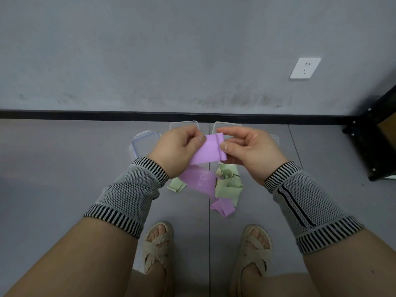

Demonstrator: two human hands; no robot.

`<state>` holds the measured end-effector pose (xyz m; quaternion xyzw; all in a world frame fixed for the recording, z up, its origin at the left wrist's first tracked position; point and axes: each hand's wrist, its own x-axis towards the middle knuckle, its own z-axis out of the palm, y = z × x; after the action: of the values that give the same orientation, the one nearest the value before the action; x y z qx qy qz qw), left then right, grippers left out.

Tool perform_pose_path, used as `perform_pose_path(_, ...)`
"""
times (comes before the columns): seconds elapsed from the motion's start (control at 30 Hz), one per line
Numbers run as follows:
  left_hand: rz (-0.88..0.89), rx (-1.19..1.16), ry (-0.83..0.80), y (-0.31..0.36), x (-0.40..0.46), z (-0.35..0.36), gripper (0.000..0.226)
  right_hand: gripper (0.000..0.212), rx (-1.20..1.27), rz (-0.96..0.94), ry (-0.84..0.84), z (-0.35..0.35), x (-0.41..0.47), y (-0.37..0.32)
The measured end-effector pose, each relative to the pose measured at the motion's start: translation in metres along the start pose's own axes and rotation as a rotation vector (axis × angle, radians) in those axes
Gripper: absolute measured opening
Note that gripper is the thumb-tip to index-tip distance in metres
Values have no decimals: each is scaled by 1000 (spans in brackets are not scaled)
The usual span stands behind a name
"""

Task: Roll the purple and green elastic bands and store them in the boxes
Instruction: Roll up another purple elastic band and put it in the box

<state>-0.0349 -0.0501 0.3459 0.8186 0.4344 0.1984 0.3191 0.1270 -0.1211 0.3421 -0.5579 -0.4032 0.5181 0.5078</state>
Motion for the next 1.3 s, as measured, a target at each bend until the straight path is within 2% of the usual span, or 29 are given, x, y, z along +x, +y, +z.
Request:
perform_pose_path(0.53, 9, -64, 40, 5, 1, 4, 35, 19, -90, -10, 55, 5, 4, 2)
perform_pose_path(0.7, -33, -127, 24, 7, 0, 5, 29, 21, -124, -37, 66, 6, 7, 5)
perform_pose_path(0.83, -76, -290, 74, 10, 1, 7, 23, 25, -149, -66, 65, 9, 8, 7)
perform_pose_path(1.07, -107, -331, 89, 15, 0, 4, 22, 29, -176, -120, 53, 12, 5, 4)
perform_pose_path(1.23, -112, -381, 99, 11, -1, 1, 15, 16, -20, -63, -32, 6, 3, 2)
perform_pose_path(1.3, -115, -395, 101, 10, -1, 1, 14, 22, 49, -41, -69, 3, 3, 1)
